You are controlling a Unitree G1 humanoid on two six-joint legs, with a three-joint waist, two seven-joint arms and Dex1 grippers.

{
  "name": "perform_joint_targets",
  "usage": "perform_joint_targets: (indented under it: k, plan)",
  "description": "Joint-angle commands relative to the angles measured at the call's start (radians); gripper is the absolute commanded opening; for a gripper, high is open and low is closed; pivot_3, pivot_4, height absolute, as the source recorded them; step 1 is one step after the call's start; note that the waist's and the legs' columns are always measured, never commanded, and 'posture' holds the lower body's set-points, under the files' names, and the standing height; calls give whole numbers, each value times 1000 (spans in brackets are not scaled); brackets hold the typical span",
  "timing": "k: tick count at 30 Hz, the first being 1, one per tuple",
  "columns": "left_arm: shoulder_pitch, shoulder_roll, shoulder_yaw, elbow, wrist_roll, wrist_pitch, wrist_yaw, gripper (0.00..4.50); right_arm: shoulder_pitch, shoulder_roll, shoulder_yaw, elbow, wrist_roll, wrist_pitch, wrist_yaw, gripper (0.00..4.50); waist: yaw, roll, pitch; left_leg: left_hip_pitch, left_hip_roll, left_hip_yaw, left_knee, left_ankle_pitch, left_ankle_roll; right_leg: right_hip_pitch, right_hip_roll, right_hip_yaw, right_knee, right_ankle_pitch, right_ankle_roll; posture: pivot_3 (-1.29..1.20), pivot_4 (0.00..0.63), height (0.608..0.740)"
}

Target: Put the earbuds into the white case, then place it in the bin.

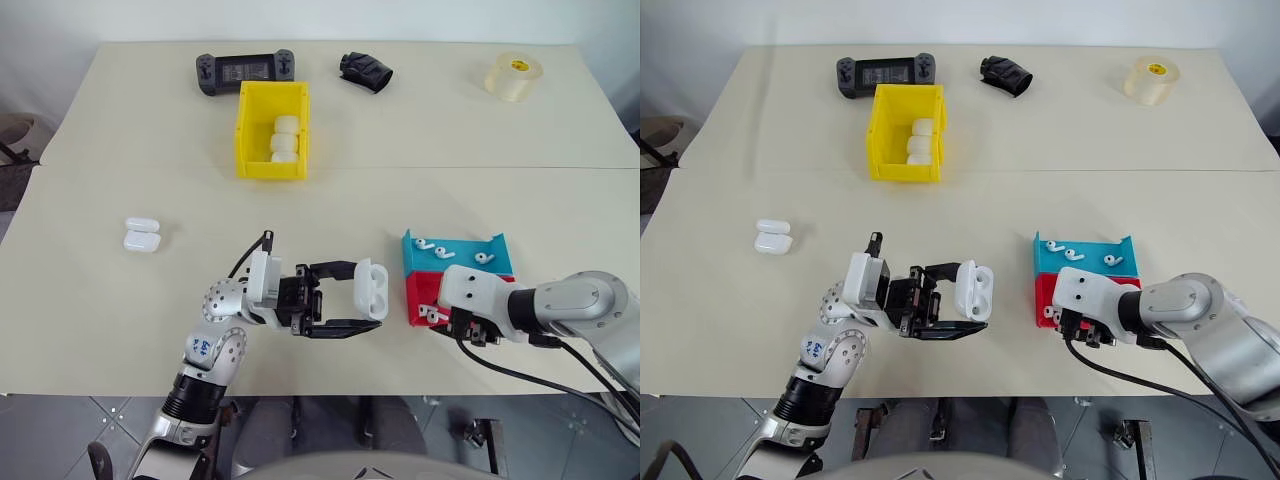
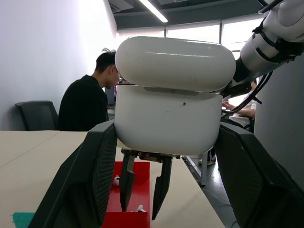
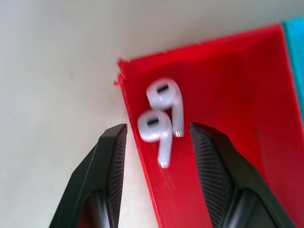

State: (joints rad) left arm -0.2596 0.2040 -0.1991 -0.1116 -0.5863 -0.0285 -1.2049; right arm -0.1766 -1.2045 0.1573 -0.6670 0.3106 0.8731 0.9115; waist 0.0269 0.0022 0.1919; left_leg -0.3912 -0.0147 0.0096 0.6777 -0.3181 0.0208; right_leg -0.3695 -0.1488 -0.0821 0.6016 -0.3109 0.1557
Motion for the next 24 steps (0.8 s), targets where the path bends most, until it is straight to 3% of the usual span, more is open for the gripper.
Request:
perform_joint_targets:
  k: [1,8,24]
  plan:
    - [2,-7,-7,-25,-9,0,-6,2863,13,-28,-53,-38,-6,-7,9,2165,-1,0,0,0,0,0,0,0,0,0,0,0,0,0,0,0,150,740]
    - [1,-10,-8,-21,-12,2,-8,2863,14,-30,-86,-91,28,36,22,2165,0,0,0,0,0,0,0,0,0,0,0,0,0,0,0,0,150,740]
    - [-4,-2,-3,-31,-13,19,-8,2863,-11,19,16,-101,-5,44,-27,2165,0,0,0,0,0,0,0,0,0,0,0,0,0,0,0,0,150,740]
